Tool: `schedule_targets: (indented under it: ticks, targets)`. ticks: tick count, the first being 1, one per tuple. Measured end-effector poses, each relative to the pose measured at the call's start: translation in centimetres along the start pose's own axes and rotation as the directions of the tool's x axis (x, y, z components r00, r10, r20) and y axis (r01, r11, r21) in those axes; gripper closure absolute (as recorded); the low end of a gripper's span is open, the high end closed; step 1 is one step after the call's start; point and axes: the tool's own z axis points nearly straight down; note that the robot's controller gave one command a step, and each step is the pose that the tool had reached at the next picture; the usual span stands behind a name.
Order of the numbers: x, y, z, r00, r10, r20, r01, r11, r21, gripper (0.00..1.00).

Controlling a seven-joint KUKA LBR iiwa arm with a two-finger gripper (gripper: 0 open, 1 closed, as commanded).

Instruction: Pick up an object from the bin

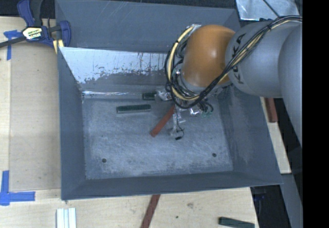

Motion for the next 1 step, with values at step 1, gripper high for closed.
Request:
schedule_targets:
  ticks: [1]
  targets:
    - [-0.91, -1.87, 1.35, 0.973, -0.230, 0.004, 0.230, 0.973, 0.001, 1.00]
